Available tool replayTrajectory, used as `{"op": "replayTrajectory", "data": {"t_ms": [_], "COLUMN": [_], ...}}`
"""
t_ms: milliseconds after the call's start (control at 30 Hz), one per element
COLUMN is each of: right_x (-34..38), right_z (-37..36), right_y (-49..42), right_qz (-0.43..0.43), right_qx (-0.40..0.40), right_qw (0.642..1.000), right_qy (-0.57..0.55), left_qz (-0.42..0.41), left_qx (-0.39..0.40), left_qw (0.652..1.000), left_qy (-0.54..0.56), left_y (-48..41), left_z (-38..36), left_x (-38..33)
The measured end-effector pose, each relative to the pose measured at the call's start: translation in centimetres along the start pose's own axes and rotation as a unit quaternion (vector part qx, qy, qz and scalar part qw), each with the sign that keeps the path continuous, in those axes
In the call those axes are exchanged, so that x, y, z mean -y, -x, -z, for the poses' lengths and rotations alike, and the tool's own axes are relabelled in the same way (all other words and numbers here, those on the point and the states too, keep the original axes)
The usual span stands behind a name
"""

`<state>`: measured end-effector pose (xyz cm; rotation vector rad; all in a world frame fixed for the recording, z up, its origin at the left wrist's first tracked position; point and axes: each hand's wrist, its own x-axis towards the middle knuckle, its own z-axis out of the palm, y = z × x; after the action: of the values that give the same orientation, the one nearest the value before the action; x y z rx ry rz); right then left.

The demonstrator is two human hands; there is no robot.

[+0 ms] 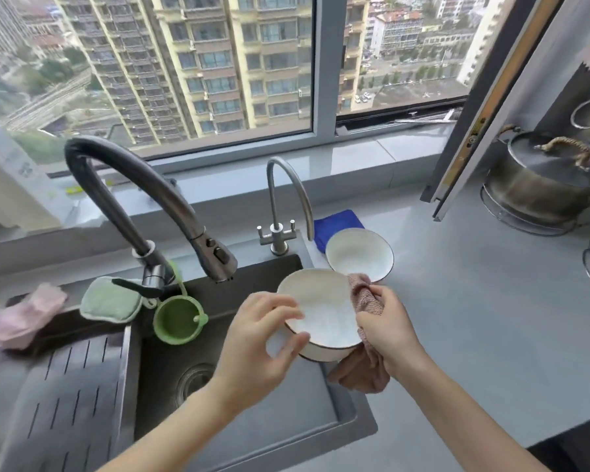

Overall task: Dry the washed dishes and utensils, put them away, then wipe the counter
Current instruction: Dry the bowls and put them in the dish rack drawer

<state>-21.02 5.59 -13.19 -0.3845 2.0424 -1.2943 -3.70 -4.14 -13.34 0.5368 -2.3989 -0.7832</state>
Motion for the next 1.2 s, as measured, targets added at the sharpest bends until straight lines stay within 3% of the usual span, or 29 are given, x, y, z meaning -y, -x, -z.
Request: {"op": "replayTrajectory", "data": {"t_ms": [33, 67, 100, 133, 167, 200, 233, 300, 333, 367, 400, 467, 533, 567, 633, 733, 833, 900, 1000, 1100, 1133, 1200], "right_x": [-0.5, -1.0, -1.4, -1.7, -1.9, -2.2, -2.3, -2.3, -2.3, -2.4, -2.4, -2.5, -2.7, -2.8, -3.1, -2.9, -3.0, -3.1, -1.9, 0.3, 1.1, 1.5], "right_z": [-0.7, -1.4, -2.2, -3.0, -3.8, -4.5, -5.2, -6.1, -6.4, -6.6, -6.7, -6.7, -6.6, -6.6, -7.0, -8.3, -11.6, -14.2, -14.6, -12.2, -11.4, -10.7], "right_y": [0.3, 0.7, 1.0, 1.5, 1.9, 2.2, 2.4, 2.5, 2.3, 2.1, 1.9, 1.8, 1.9, 1.9, 1.9, 2.6, 3.4, 4.1, 5.3, 6.0, 6.0, 6.0], "right_qz": [-0.009, -0.016, -0.021, -0.025, -0.031, -0.036, -0.040, -0.039, -0.030, -0.017, -0.001, 0.027, 0.041, 0.046, 0.072, 0.207, 0.283, 0.282, 0.157, 0.136, 0.164, 0.301], "right_qx": [0.004, 0.013, 0.025, 0.044, 0.069, 0.097, 0.126, 0.169, 0.174, 0.166, 0.152, 0.121, 0.104, 0.105, 0.102, 0.100, 0.235, 0.326, 0.472, 0.585, 0.581, 0.508], "right_qw": [1.000, 0.999, 0.999, 0.997, 0.995, 0.991, 0.986, 0.976, 0.973, 0.972, 0.972, 0.973, 0.973, 0.973, 0.964, 0.947, 0.900, 0.857, 0.839, 0.739, 0.706, 0.634], "right_qy": [0.011, 0.025, 0.039, 0.054, 0.068, 0.083, 0.097, 0.131, 0.151, 0.168, 0.178, 0.196, 0.202, 0.201, 0.234, 0.223, 0.233, 0.284, 0.220, 0.304, 0.370, 0.500], "left_qz": [0.128, 0.278, 0.422, 0.524, 0.571, 0.581, 0.588, 0.606, 0.614, 0.623, 0.623, 0.570, 0.470, 0.443, 0.472, 0.544, 0.532, 0.544, 0.534, 0.546, 0.544, 0.546], "left_qx": [-0.036, -0.035, -0.006, 0.033, 0.062, 0.066, 0.046, -0.005, -0.021, -0.026, -0.016, 0.071, 0.131, 0.128, 0.113, 0.012, 0.003, 0.021, 0.021, 0.073, 0.104, 0.141], "left_qw": [0.990, 0.951, 0.873, 0.765, 0.663, 0.604, 0.585, 0.580, 0.593, 0.630, 0.689, 0.812, 0.860, 0.868, 0.866, 0.818, 0.770, 0.741, 0.726, 0.727, 0.730, 0.728], "left_qy": [0.051, 0.134, 0.245, 0.372, 0.481, 0.541, 0.557, 0.545, 0.520, 0.463, 0.369, 0.100, -0.148, -0.182, -0.116, 0.187, 0.353, 0.394, 0.433, 0.409, 0.401, 0.390], "left_y": [1.4, 2.4, 3.0, 3.6, 4.0, 4.4, 4.7, 5.3, 5.4, 5.5, 5.4, 5.3, 4.9, 4.6, 4.7, 4.9, 5.1, 5.1, 4.6, 4.1, 4.1, 3.9], "left_z": [0.6, 1.1, 1.3, 1.3, 1.2, 1.1, 1.0, 1.1, 1.2, 1.5, 1.7, 1.7, 1.6, 1.7, 2.4, 3.8, 3.4, 3.1, 3.9, 5.2, 5.4, 5.7], "left_x": [0.4, 0.6, 1.0, 1.6, 2.0, 2.5, 3.1, 4.2, 5.1, 5.6, 6.2, 6.9, 6.8, 6.9, 8.3, 10.2, 9.0, 8.2, 7.8, 8.0, 8.0, 7.9]}}
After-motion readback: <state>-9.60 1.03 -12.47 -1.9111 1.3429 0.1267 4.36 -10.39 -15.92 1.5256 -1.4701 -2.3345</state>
